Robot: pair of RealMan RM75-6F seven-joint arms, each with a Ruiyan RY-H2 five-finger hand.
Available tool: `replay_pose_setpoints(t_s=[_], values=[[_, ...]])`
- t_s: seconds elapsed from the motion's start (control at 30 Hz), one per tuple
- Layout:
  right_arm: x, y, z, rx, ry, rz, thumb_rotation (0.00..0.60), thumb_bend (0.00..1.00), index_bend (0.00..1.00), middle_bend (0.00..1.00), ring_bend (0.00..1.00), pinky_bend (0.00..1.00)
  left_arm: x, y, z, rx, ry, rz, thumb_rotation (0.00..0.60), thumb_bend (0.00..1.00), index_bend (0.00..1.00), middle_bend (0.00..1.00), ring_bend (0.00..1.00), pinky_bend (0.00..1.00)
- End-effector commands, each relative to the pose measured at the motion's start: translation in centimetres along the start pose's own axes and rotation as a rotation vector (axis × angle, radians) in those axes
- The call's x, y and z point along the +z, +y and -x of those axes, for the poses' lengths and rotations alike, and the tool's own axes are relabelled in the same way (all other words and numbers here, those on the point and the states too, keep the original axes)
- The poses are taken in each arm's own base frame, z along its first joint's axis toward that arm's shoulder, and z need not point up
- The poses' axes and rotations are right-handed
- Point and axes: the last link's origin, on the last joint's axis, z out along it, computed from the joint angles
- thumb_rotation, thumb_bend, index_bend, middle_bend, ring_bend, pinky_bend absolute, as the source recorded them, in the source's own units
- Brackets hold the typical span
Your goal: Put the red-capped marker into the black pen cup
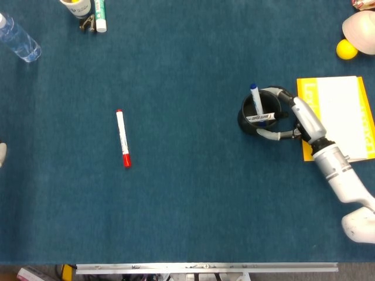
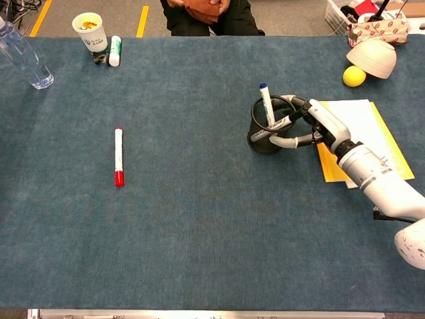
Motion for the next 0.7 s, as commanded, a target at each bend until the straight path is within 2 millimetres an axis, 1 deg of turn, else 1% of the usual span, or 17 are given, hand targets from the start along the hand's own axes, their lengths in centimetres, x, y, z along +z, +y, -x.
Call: replay_pose_setpoints(t_s=[0.03,0.13,0.27,0.4,0.57,0.7], values=[[0.2,-0.1,0.1,0.008,0.000,-0.009,0.600,0.34,0.33,0.33,0.17,0.13,0.0,0.0,0.0,0.000,0.002,0.001,0.600,0.29,0.16,0.07,0.04,0.00],[0.4,-0.2,0.1,0.013,0.003,-0.016,0.600,0.39,0.35,0.34,0.19,0.13,0.1,-0.1,0.0,0.002,0.001,0.003,0.600,0.29,0.16,0.07,0.04,0.00],[0.5,-0.6,0.0,0.029,0.008,-0.034,0.600,0.39,0.36,0.36,0.21,0.13,0.4,-0.1,-0.1,0.011,0.000,0.013,0.600,0.29,0.16,0.07,0.04,0.00],[0.3,-1.1,-0.8,0.035,0.015,-0.051,0.600,0.39,0.40,0.38,0.25,0.18,1.0,0.1,-0.4,0.029,-0.012,0.043,0.600,0.29,0.17,0.08,0.04,0.00],[-0.3,-2.1,-2.8,0.053,0.035,-0.075,0.600,0.39,0.42,0.40,0.27,0.19,2.0,0.5,-0.4,0.049,-0.040,0.097,0.600,0.29,0.20,0.10,0.04,0.00],[-1.3,-3.4,-5.2,0.060,0.048,-0.092,0.600,0.40,0.42,0.41,0.27,0.20,3.0,0.7,0.2,0.076,-0.098,0.165,0.600,0.29,0.23,0.12,0.05,0.00]])
